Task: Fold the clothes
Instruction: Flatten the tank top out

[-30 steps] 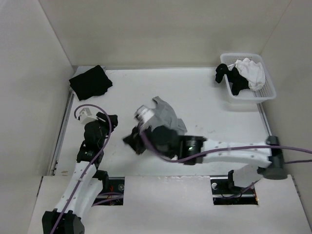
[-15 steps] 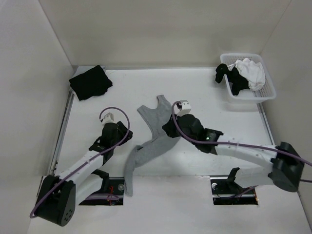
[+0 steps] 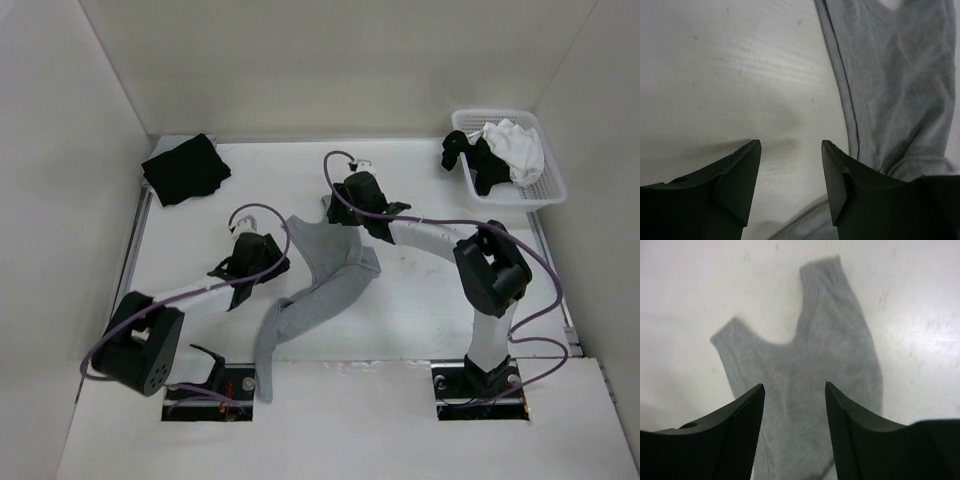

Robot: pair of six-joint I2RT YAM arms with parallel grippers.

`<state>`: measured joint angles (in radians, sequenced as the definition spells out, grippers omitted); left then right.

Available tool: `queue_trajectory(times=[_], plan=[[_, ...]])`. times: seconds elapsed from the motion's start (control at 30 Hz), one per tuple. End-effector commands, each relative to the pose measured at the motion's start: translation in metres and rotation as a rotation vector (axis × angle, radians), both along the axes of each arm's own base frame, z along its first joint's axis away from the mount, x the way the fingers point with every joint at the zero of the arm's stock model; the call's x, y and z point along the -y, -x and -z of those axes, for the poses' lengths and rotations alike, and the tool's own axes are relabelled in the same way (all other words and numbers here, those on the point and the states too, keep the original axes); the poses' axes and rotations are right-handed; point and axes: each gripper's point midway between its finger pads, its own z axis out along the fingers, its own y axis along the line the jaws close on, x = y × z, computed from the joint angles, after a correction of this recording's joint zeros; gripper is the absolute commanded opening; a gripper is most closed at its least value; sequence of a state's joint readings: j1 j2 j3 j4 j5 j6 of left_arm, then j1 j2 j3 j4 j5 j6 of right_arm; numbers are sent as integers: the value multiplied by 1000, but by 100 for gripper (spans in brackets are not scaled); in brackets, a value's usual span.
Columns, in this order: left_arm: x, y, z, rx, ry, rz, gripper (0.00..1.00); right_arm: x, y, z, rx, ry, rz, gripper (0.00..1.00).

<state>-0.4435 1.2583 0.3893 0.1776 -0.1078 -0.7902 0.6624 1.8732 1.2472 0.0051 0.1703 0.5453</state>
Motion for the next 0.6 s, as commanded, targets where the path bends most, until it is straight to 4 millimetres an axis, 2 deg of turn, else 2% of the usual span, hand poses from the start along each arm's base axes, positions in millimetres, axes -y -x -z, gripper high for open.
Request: queue_trajectory(times=[0.0, 0.07, 0.17, 0.27, 0.43, 0.57], plan=[[3, -69, -44, 137, 28, -91, 51, 14, -38, -34, 62, 41, 5, 60], [-4, -98, -40, 130, -1, -146, 51, 24, -56, -32, 25, 75, 4, 60], [-6, -131, -24, 82, -27, -176, 51, 33, -82, -18, -42, 109, 7, 60], [-3, -150, -9, 47, -40, -181, 53, 24, -94, -5, -81, 119, -52, 60], [11, -163, -1, 35, -25, -153, 56, 13, -101, 19, -150, 134, -92, 60], [17, -164, 3, 24, -14, -129, 50, 5, -100, 34, -202, 113, -120, 58]])
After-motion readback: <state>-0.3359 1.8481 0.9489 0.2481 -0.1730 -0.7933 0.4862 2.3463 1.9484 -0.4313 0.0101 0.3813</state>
